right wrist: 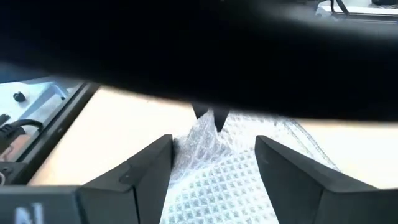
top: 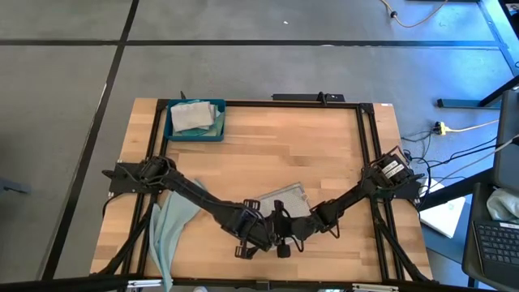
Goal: Fold microfiber towels
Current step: Fold the gray towel
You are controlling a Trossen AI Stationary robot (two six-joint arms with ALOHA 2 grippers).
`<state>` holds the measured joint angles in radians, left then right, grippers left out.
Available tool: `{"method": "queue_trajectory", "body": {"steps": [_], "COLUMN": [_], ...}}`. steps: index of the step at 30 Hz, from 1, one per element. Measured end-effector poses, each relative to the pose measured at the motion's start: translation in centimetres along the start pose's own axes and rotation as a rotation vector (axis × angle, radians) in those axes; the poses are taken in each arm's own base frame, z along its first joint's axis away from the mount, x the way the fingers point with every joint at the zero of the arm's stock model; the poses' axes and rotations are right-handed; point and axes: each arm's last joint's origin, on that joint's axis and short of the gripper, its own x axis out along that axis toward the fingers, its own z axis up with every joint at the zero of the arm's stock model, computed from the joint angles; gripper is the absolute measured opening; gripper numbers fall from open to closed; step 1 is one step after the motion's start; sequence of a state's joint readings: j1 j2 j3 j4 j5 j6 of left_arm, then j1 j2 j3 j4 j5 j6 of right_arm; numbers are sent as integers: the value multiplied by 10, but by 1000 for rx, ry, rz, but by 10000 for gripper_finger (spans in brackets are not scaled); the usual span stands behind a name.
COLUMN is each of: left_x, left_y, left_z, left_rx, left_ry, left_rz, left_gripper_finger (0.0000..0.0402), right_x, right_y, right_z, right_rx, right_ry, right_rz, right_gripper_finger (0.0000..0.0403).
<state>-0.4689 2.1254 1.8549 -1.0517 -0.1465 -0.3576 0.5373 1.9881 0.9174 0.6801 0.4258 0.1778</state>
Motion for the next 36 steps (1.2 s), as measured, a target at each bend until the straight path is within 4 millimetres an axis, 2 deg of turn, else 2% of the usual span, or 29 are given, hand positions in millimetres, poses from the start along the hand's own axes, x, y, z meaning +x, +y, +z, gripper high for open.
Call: {"method": "queue_trajectory", "body": {"steps": [10, 12, 15, 17, 22, 28, 32, 36], "left_x": [-1, 0, 0, 1, -4, -6, -5, -4], "left_y": [4, 7, 13, 17, 20, 28, 32, 32], "left_z": [3, 3, 5, 7, 13, 22, 23, 19], "left_rx": [143, 132, 25, -18, -29, -114, -150, -153], "left_ry": [5, 15, 15, 19, -6, -52, -46, -8], "left_rz": [-45, -46, -35, -41, -176, -244, -241, -235], "left_gripper_finger": [0, 0, 0, 0, 0, 0, 0, 0], "right_x": [0, -1, -2, -4, -14, -17, -18, -23], "right_y": [2, 3, 6, 9, 23, 34, 38, 46], "right_z": [-1, -1, -1, -4, -14, 1, 5, -4], "right_rx": [8, 41, 96, 75, -131, -120, -90, -142], "right_ry": [18, 29, 37, 55, 71, -25, -43, 18], "right_rz": [84, 131, 143, 117, -5, -219, -220, -212], "right_gripper_finger": [232, 232, 232, 232, 232, 232, 232, 232]}}
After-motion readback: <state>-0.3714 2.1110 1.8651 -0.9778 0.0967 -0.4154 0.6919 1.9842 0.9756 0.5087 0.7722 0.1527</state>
